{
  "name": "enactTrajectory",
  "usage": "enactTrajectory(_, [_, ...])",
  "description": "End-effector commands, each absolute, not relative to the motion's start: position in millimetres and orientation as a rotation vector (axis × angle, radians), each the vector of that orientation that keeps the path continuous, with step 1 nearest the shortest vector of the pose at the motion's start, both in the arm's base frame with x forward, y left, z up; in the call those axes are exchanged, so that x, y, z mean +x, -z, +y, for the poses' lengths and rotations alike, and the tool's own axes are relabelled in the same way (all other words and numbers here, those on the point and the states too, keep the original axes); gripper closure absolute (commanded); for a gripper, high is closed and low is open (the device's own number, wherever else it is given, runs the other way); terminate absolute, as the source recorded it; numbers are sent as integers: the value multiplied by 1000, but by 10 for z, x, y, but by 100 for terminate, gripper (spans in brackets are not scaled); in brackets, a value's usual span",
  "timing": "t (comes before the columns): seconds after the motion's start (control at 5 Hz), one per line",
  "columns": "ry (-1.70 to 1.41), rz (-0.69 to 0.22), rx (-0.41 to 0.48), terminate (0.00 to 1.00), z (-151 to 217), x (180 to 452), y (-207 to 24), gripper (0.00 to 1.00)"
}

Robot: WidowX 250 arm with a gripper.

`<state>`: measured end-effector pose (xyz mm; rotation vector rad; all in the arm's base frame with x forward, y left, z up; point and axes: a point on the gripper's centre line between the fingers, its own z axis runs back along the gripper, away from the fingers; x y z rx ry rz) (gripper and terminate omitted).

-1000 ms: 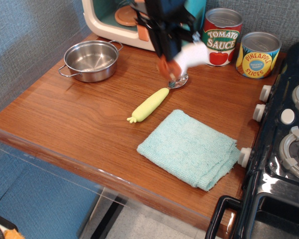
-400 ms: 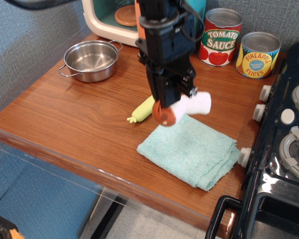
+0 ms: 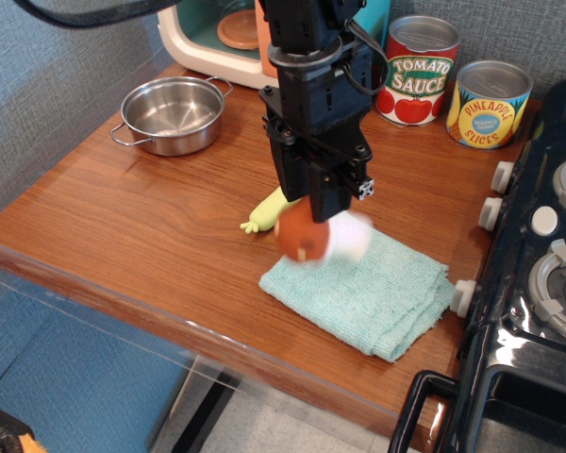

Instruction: Pick up the mushroom and place it on top of the cloth.

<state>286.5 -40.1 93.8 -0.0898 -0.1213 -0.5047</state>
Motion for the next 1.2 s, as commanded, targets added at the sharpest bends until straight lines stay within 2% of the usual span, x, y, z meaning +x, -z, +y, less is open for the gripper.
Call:
enactTrajectory(0.0, [469,-225,-101,0,-349,2908,-1303,0])
enactTrajectory(0.2, [334,-321,-81,0,-189,2923,-1673,0])
enactTrajectory(0.4, [257,-317,-57,0,-30,2967,-1705,0])
enactTrajectory(0.6, [221,-298,20,0,89,3063,-1574,0])
enactTrajectory(0.8, [221,-298,20,0,89,3063,-1574,0])
enactTrajectory(1.0, [221,-298,20,100,89,3063,-1574,0])
